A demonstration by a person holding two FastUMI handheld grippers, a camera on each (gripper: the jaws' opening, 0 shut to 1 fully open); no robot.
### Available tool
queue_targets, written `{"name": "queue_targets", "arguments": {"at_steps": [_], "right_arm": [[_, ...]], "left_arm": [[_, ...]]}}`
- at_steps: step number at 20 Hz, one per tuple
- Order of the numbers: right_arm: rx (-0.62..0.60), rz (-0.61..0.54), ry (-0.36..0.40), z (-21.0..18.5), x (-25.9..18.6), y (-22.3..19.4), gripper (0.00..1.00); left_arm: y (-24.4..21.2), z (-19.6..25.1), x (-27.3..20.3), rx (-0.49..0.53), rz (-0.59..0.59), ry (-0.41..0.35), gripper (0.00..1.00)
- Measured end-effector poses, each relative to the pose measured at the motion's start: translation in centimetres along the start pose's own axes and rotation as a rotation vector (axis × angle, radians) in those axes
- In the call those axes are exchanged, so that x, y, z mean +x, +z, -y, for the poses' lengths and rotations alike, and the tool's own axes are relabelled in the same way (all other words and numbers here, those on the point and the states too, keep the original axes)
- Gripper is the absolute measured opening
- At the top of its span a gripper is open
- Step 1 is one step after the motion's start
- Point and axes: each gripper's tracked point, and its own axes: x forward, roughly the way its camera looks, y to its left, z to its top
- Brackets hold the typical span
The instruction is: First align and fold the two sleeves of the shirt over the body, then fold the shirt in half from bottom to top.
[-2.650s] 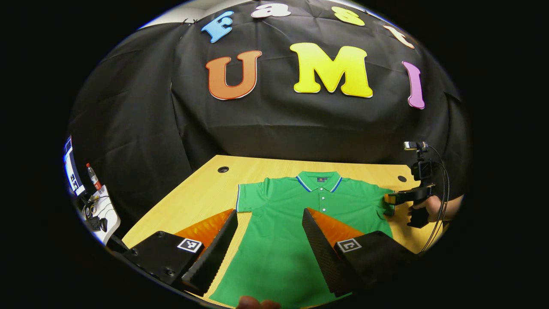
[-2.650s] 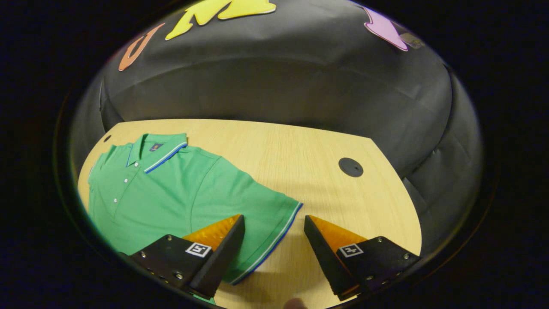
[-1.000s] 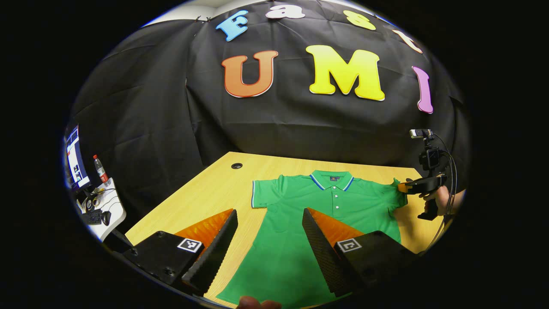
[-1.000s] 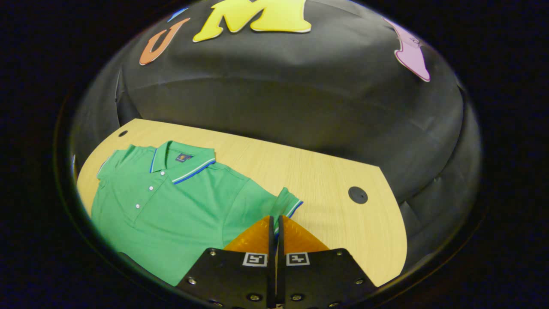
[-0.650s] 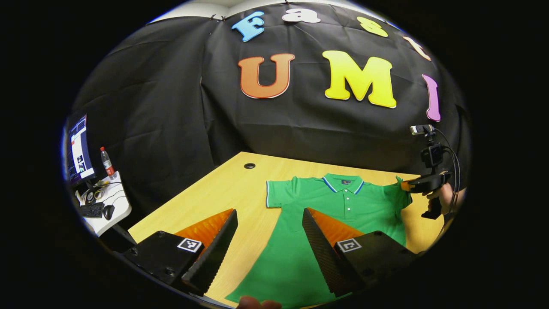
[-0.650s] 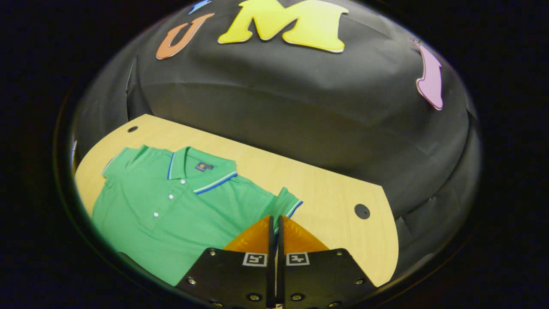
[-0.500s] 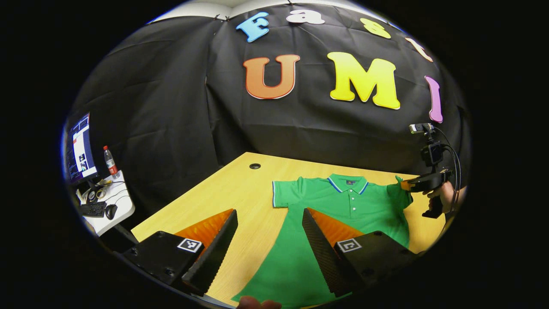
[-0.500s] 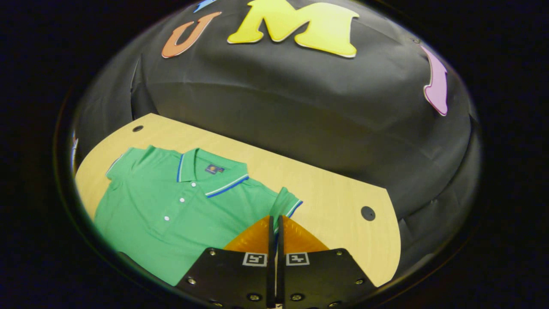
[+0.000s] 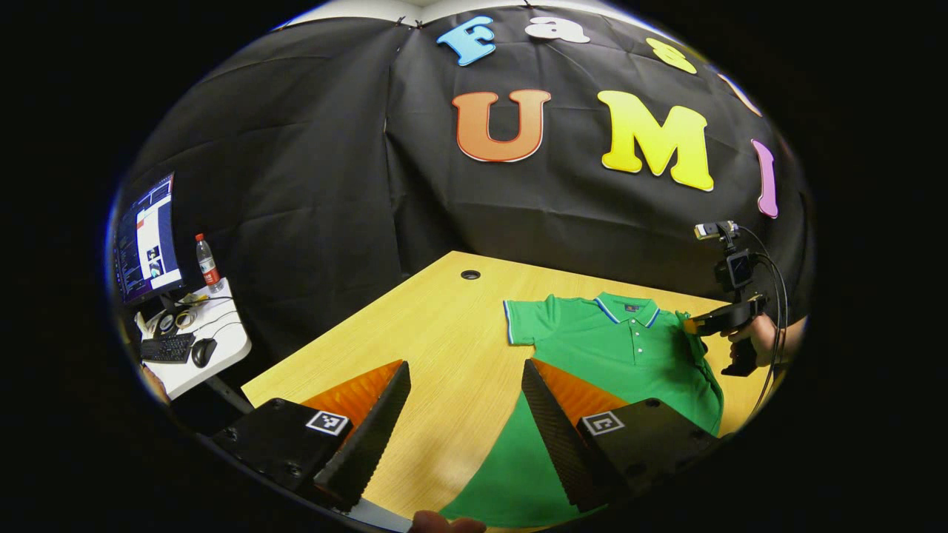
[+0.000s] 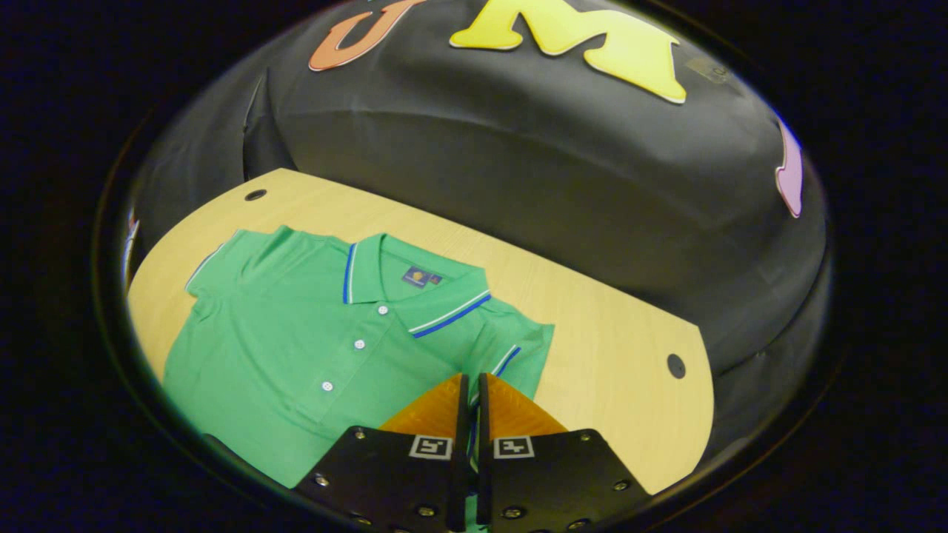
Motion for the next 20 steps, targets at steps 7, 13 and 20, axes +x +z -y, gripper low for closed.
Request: {"name": "queue_targets", "arguments": {"at_steps": [7,13,20], "right_arm": [[0.024,0.027,0.076,-2.7,-1.7,1.1,0.42],[0.066,0.076,0.05,-1.2,-5.4,2.3,0.76],[0.122,0.18,-0.014,3.0,-15.3,2.5,0.92]], "left_arm": [[-0.2,-0.2,0.3,-0.011,0.003,-0.003,0.98],[1.6,1.0,0.7,0.015,0.042,-0.059,0.98],[5.5,4.3,3.1,0.054,0.099,-0.203,0.98]]}}
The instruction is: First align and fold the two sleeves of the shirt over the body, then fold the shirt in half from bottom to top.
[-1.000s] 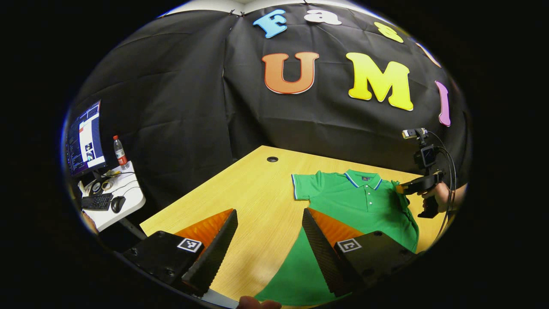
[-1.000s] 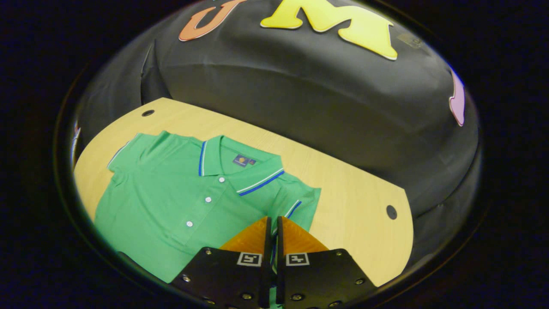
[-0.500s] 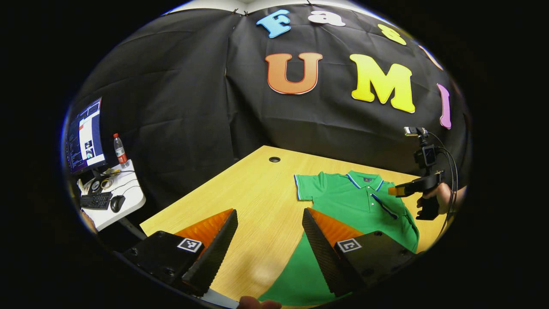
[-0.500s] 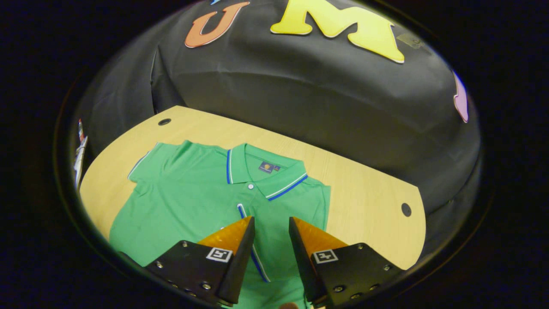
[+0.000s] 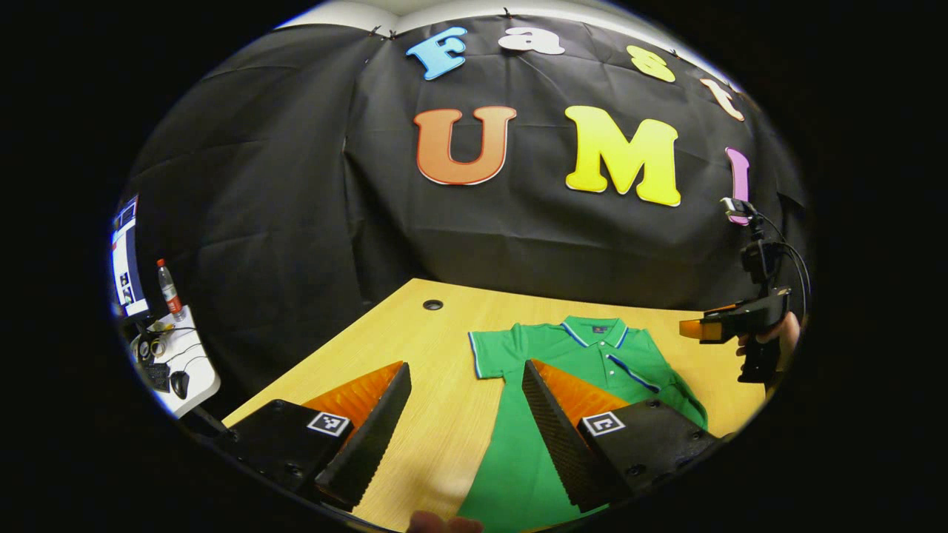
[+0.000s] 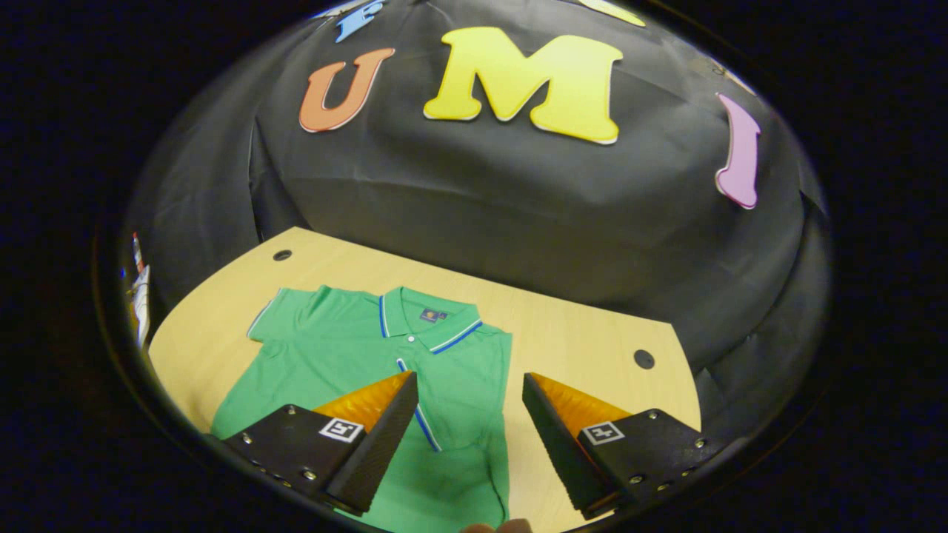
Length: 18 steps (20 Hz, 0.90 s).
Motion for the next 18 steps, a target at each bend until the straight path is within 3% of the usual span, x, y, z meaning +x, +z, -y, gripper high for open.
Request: {"name": "queue_targets", "arguments": {"at_steps": [4,8,11,15,18], "right_arm": [[0.021,0.049,-0.043,3.2,-7.2,0.1,0.91],[0.096,0.06,-0.105,6.4,-13.2,-1.6,0.91],[0.163,0.051,-0.134,7.7,-16.0,-3.7,0.91],[0.17,0.024,-0.144,8.8,-18.1,-6.2,0.92],[0.153,0.014,-0.153,9.2,-19.5,-7.1,0.91]], "left_arm": [[2.4,1.2,3.2,0.028,0.029,-0.11,0.98],[2.9,1.1,6.9,-0.032,-0.01,-0.198,0.98],[2.2,0.1,10.0,-0.055,-0.065,-0.223,0.97],[0.3,-0.4,13.9,-0.026,-0.122,-0.275,0.97],[-0.6,-1.1,17.5,-0.024,-0.12,-0.27,0.97]]}}
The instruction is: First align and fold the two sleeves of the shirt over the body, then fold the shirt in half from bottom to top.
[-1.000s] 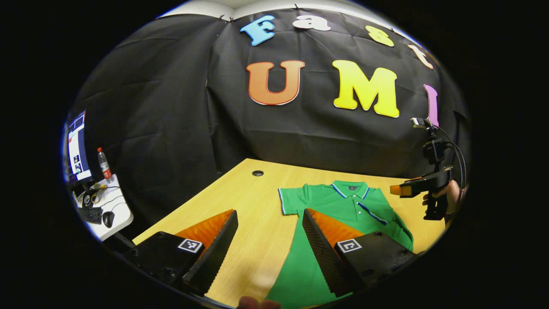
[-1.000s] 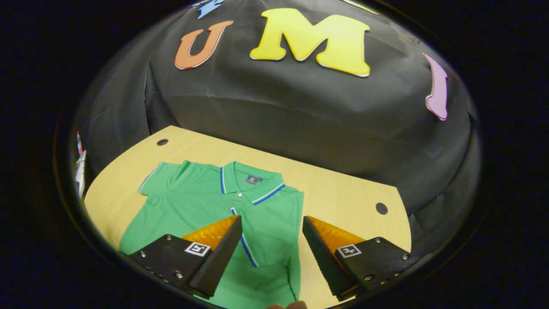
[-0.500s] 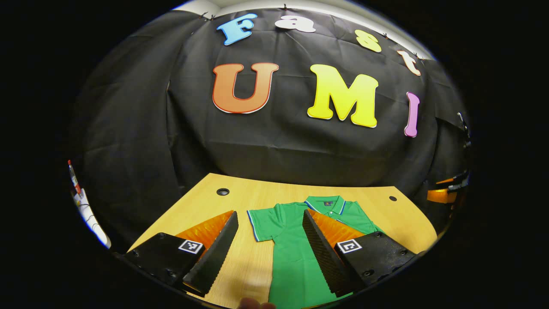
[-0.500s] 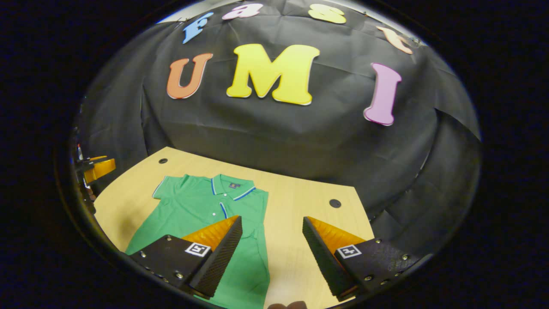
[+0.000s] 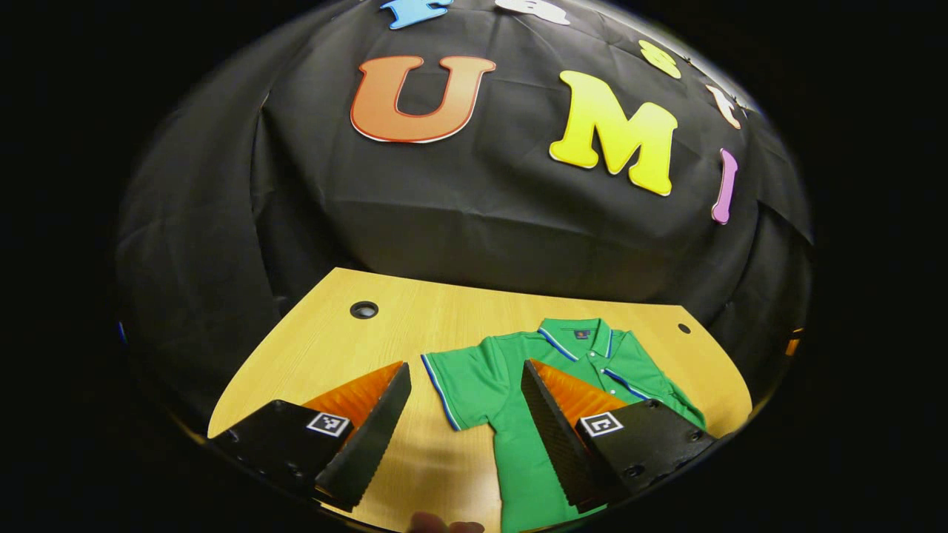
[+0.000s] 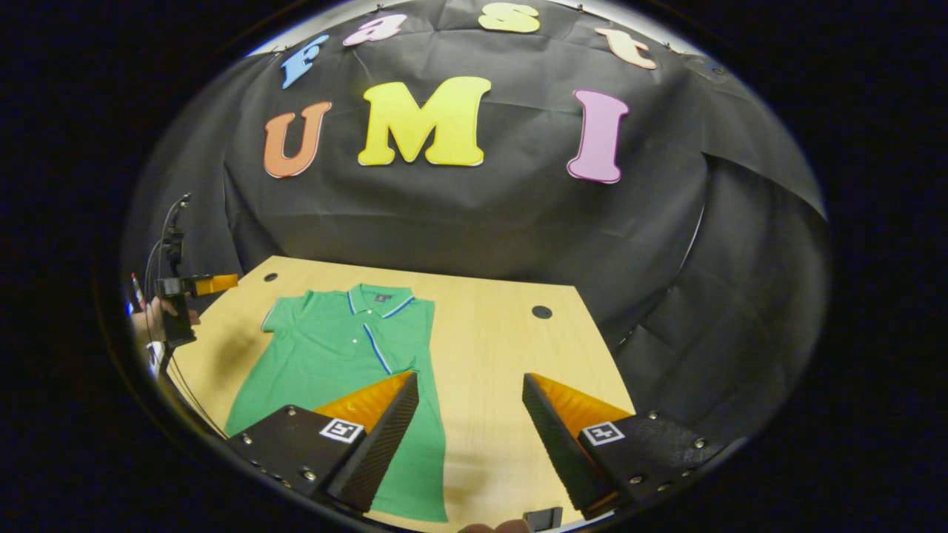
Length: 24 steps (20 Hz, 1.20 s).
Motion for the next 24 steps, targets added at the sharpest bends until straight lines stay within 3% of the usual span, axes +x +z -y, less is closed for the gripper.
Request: {"name": "queue_targets", "arguments": {"at_steps": [10,16,24], "right_arm": [[0.027,-0.076,-0.045,0.6,-0.9,-1.3,0.92],[0.024,-0.061,0.003,-1.9,0.6,0.3,0.92],[0.13,-0.073,0.011,-1.4,1.7,-0.1,0.92]], "left_arm": [[-6.8,-2.6,10.1,-0.046,-0.193,0.004,0.96],[-7.9,-2.4,12.3,0.051,-0.242,0.006,0.95],[-9.4,-2.4,12.5,0.01,-0.271,0.04,0.92]]}}
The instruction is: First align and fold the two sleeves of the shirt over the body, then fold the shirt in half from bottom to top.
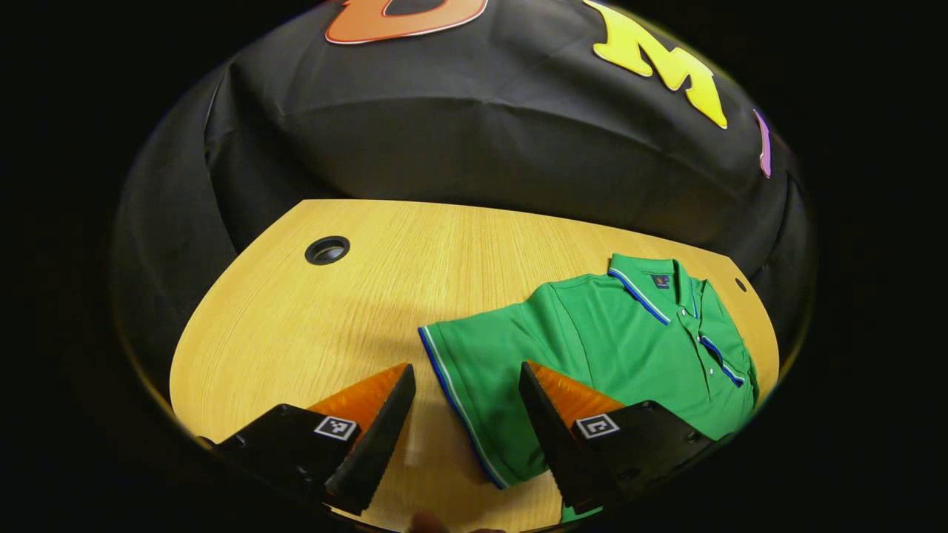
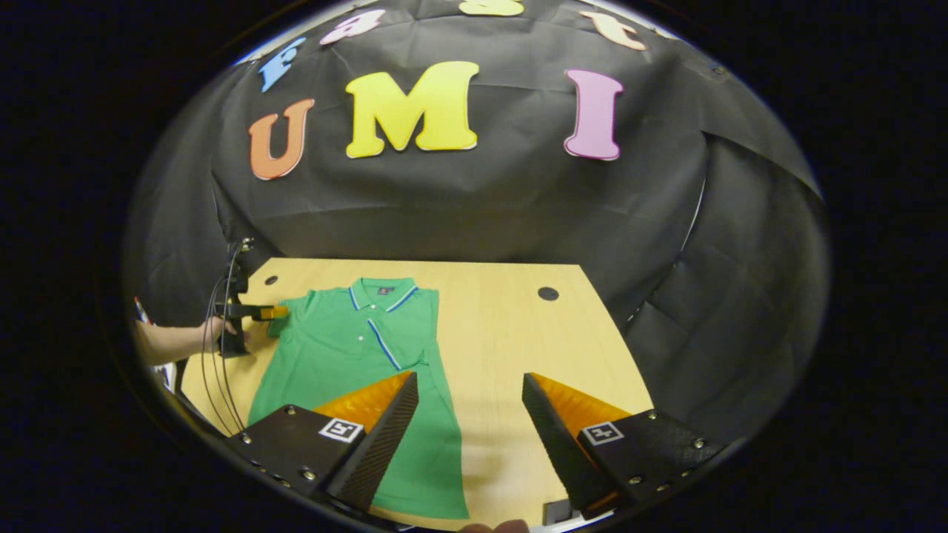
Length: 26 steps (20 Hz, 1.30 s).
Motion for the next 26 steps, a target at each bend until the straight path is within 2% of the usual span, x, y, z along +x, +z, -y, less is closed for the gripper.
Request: {"name": "queue_targets", "arguments": {"at_steps": [3,4,5,10,11,13,16,17,21,26], "right_arm": [[0.021,-0.002,-0.002,0.6,0.4,-0.4,0.92],[0.022,-0.004,-0.001,0.6,0.5,-0.5,0.92],[0.026,-0.006,-0.001,0.7,0.7,-0.8,0.92],[0.076,-0.022,-0.011,1.8,1.3,-1.9,0.92],[0.086,-0.024,-0.014,2.1,1.4,-2.1,0.92],[0.115,-0.03,-0.021,2.9,1.7,-2.3,0.92],[0.163,-0.037,-0.031,4.2,1.9,-2.7,0.92],[0.17,-0.035,-0.037,4.7,2.0,-2.7,0.92],[0.172,-0.023,-0.056,5.7,2.0,-2.5,0.92],[0.152,-0.019,-0.054,6.1,2.0,-2.3,0.92]], "left_arm": [[-0.4,-0.6,0.1,0.001,-0.009,0.052,0.87],[-0.3,-0.8,0.2,0.021,-0.015,0.07,0.9],[-0.6,-0.9,0.2,0.038,-0.025,0.095,0.76],[-0.6,0.4,0.4,0.058,-0.019,0.142,0.55],[-0.6,0.5,0.4,0.055,-0.015,0.148,0.43],[-0.5,0.8,0.4,0.044,-0.009,0.16,0.29],[-0.5,1.2,0.3,0.053,-0.016,0.145,0.17],[-0.5,1.3,0.4,0.055,-0.017,0.135,0.1],[-0.5,1.5,0.2,0.048,-0.019,0.103,0.05],[1.2,1.8,-0.5,0.057,0.028,0.096,0.03]]}}
